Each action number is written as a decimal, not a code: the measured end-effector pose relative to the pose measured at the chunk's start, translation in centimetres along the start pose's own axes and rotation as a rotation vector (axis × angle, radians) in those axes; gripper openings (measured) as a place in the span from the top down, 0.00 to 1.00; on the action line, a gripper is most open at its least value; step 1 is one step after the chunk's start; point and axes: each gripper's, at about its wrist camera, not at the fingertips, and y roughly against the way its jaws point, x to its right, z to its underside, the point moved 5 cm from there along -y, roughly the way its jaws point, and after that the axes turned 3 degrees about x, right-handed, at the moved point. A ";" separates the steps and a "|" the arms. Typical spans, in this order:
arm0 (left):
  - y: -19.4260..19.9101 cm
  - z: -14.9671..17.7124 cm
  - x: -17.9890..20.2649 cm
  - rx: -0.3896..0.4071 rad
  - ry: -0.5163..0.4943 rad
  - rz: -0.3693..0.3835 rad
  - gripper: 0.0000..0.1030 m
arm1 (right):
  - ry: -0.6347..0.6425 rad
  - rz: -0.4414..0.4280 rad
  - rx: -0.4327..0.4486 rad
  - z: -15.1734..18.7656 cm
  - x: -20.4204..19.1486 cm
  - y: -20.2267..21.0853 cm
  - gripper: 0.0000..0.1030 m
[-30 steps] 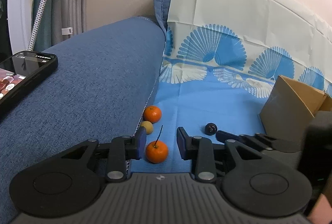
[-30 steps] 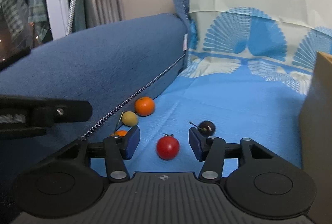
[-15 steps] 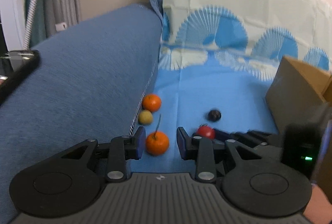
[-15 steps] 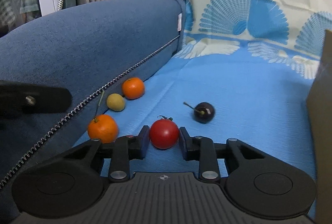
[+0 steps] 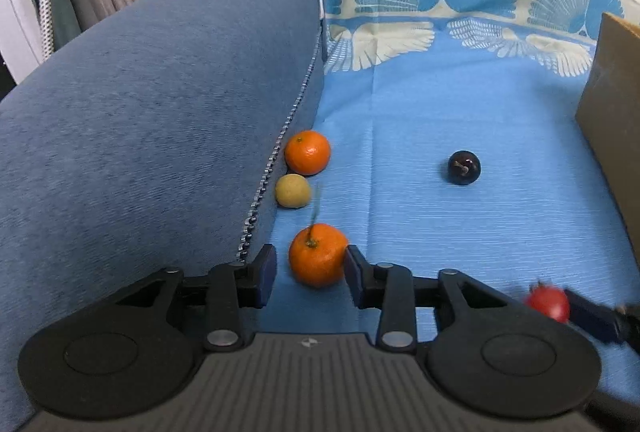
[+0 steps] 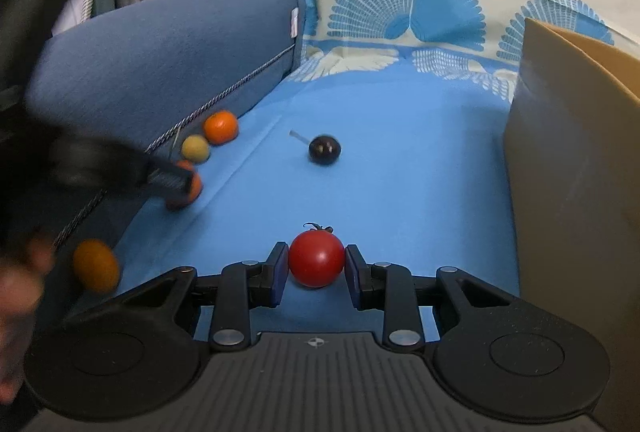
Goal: Organize fruits
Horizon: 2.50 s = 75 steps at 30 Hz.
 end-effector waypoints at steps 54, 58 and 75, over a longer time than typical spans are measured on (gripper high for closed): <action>5.5 1.8 4.9 -0.073 -0.107 0.655 0.57 | 0.038 0.051 -0.104 3.8 -0.3 5.1 0.69; 5.0 2.3 6.2 -0.107 -0.161 0.675 0.50 | 0.041 0.049 -0.104 3.9 -0.3 5.0 0.69; 4.9 2.4 6.3 -0.076 -0.154 0.661 0.61 | 0.054 0.056 -0.091 4.0 -0.7 5.3 0.69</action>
